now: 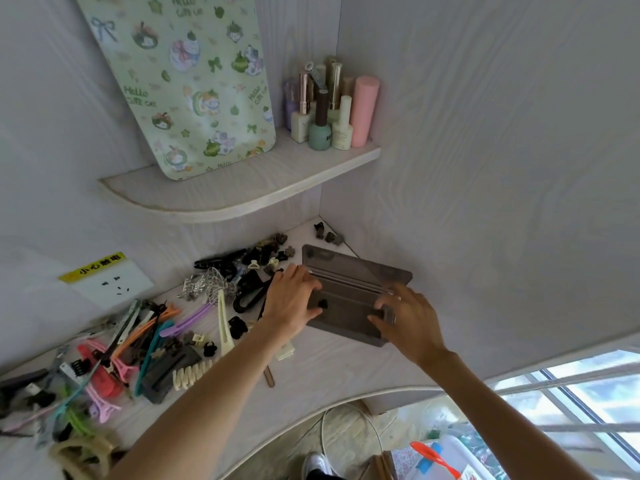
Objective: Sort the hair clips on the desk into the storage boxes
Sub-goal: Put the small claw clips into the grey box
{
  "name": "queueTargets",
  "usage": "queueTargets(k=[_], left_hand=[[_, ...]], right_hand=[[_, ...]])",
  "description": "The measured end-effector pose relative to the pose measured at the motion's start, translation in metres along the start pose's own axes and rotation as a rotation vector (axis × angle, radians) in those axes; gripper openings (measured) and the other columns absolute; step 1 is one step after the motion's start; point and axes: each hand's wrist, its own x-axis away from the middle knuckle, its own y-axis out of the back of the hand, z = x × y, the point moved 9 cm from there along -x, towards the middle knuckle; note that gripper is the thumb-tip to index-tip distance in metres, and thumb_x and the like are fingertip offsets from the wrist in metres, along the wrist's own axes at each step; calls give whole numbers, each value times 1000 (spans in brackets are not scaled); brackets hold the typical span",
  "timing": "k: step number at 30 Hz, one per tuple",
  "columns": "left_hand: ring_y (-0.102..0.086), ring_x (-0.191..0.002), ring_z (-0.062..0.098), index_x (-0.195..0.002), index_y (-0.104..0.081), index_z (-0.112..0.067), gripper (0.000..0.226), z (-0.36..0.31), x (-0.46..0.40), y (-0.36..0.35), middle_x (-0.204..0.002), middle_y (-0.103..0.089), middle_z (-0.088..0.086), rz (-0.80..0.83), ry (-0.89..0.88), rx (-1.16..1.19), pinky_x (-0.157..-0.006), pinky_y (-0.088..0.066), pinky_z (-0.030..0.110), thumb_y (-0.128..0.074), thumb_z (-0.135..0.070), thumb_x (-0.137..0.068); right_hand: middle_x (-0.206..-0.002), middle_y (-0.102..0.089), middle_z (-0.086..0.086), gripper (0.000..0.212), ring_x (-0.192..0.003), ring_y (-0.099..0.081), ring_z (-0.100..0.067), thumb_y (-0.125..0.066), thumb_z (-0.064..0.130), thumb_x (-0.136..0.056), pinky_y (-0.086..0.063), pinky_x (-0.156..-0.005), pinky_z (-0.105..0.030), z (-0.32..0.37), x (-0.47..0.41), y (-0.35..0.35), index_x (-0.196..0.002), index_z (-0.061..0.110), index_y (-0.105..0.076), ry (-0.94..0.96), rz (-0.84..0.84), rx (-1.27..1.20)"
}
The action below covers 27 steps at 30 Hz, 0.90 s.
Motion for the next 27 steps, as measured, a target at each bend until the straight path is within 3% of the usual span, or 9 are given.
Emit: queueTargets(k=[4, 6, 8, 10, 13, 16, 19, 23, 27], left_hand=[[-23, -137, 23, -145, -22, -25, 94, 9, -1, -9, -149, -22, 4, 13, 16, 8, -111, -26, 36, -64, -65, -70], [-10, -144, 26, -150, -3, -23, 115, 14, 3, -15, -156, -5, 7, 70, -21, -41, -117, -16, 40, -60, -75, -64], [2, -146, 27, -150, 6, -20, 124, 21, 10, -27, -158, 6, 8, 145, -41, -81, -118, -2, 40, -55, -81, -61], [5, -146, 25, -150, 8, -18, 128, 28, 17, -38, -158, 7, 8, 189, -55, -100, -115, 4, 37, -50, -86, -57], [-2, -147, 24, -150, 1, -15, 131, 37, 21, -41, -159, -3, 8, 157, -64, -72, -111, 6, 33, -37, -93, -53], [-11, -146, 22, -150, -10, -14, 118, 37, 20, -31, -158, -13, 6, 110, -68, -40, -113, 0, 33, -23, -91, -61], [-29, -139, 19, -145, -30, -17, 83, 38, 10, -13, -150, -34, 3, 17, -11, 115, -115, -17, 34, -16, -71, -83], [-50, -120, 20, -127, -53, -18, 42, 61, -22, 13, -128, -57, 1, -210, 108, 251, -100, -43, 35, -34, -38, -96], [-47, -121, 20, -127, -54, -18, 32, 83, -63, 6, -132, -52, 1, -147, 220, 320, -97, -41, 33, -42, -20, -97]], right_hand=[[-124, -56, -14, 95, -108, -57, -33, -86, 50, -46, -48, -88, -40, -1, -14, -7, -126, 14, -52, 10, 72, 205], [-139, -43, -17, 107, -121, -46, -36, -82, 55, -50, -41, -98, -44, -2, -19, -16, -139, 12, -38, 26, 121, 195], [-143, -38, -14, 97, -125, -41, -33, -66, 66, -64, -36, -102, -42, 2, -25, -25, -140, 14, -36, 49, 172, 169], [-134, -49, -10, 80, -118, -45, -28, -38, 73, -76, -37, -96, -38, 6, -33, -27, -131, 15, -47, 46, 160, 200], [-113, -63, -9, 64, -107, -51, -27, -24, 58, -92, -39, -88, -36, 13, -53, -26, -113, 10, -62, 70, 123, 219], [-108, -64, -9, 37, -101, -52, -25, -36, 33, -98, -41, -80, -34, 23, -79, -29, -108, 11, -64, 120, 129, 105], [-113, -60, -10, 29, -103, -53, -26, -39, 20, -97, -46, -79, -35, 33, -109, -36, -112, 8, -61, 107, 165, -4], [-121, -55, -14, 33, -104, -55, -29, -39, 8, -94, -46, -82, -36, 43, -153, -54, -123, 7, -54, 80, 218, 15], [-140, -35, -18, 56, -121, -45, -30, -51, 13, -90, -39, -98, -33, 43, -178, -84, -140, 5, -28, -8, 358, 173]])
